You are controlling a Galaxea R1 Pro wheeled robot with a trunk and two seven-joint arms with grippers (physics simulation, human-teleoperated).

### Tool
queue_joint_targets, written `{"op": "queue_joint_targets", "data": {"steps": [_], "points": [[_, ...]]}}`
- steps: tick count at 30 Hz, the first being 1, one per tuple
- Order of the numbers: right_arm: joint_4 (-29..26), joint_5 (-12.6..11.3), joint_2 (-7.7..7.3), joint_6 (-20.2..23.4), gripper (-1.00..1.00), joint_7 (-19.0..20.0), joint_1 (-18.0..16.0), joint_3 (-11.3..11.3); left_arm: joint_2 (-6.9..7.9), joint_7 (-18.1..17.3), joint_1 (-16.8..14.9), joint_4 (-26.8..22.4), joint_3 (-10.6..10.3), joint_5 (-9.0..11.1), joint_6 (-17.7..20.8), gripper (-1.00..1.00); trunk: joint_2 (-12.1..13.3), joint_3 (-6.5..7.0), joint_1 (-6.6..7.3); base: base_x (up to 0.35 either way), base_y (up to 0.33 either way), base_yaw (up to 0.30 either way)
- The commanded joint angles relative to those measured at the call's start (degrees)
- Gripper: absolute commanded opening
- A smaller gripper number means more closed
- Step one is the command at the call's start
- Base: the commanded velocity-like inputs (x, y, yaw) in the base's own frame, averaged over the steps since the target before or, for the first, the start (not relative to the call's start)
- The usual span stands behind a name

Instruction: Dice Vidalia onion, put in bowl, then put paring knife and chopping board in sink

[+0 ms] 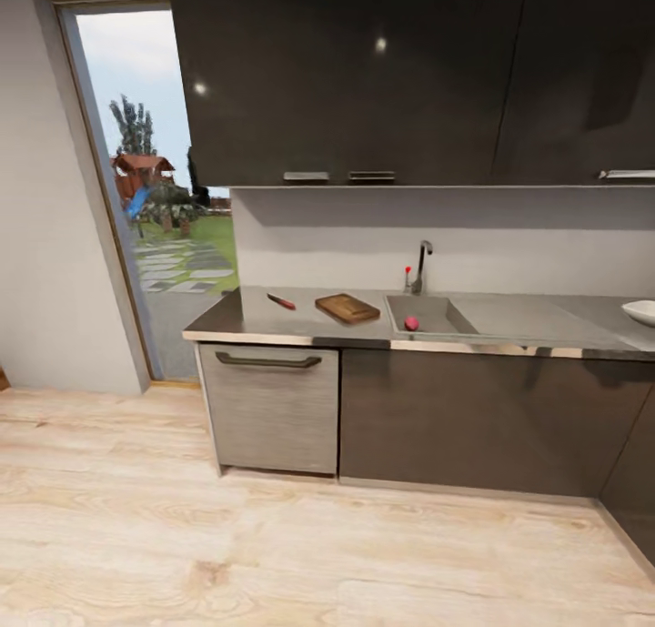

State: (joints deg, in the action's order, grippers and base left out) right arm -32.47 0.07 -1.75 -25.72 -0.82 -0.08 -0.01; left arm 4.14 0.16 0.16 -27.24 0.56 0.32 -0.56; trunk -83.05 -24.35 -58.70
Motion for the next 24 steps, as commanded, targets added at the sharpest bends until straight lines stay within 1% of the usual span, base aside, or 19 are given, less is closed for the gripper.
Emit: {"op": "queue_joint_targets", "data": {"steps": [1, 7, 12, 17, 24], "points": [[-0.01, 0.01, 0.00, -0.12, 1.00, -0.08, -0.01, 0.01, -0.01, 0.02, 0.02, -0.05, 0.05, 0.03, -0.06, 1.00, -0.02, -0.05, -0.03, 0.222, -0.091, 0.023], [0.04, 0.02, -0.61, -0.06, 1.00, 0.00, -0.02, 0.01, -0.01, 0.02, 0.02, -0.13, 0.05, 0.03, -0.06, 1.00, -0.02, -0.05, -0.03, 0.091, -0.025, 0.006], [0.04, 0.02, -0.81, -0.05, 1.00, 0.02, -0.01, 0.01, 0.06, 0.02, 0.02, -0.26, 0.05, 0.03, -0.06, 1.00, -0.02, -0.05, -0.03, 0.013, -0.003, 0.001], [0.02, -0.13, -1.55, -0.04, 1.00, -0.03, -0.01, -0.06, -0.03, 0.02, 0.02, -0.33, 0.05, 0.03, -0.06, 1.00, -0.02, -0.05, -0.03, 0.002, 0.000, 0.000], [-0.02, -0.16, -1.96, -0.04, 1.00, -0.06, -0.01, -0.08, -0.04, 0.02, 0.02, -0.35, 0.05, 0.03, -0.06, 1.00, -0.02, -0.05, -0.03, 0.000, 0.000, 0.000]]}}
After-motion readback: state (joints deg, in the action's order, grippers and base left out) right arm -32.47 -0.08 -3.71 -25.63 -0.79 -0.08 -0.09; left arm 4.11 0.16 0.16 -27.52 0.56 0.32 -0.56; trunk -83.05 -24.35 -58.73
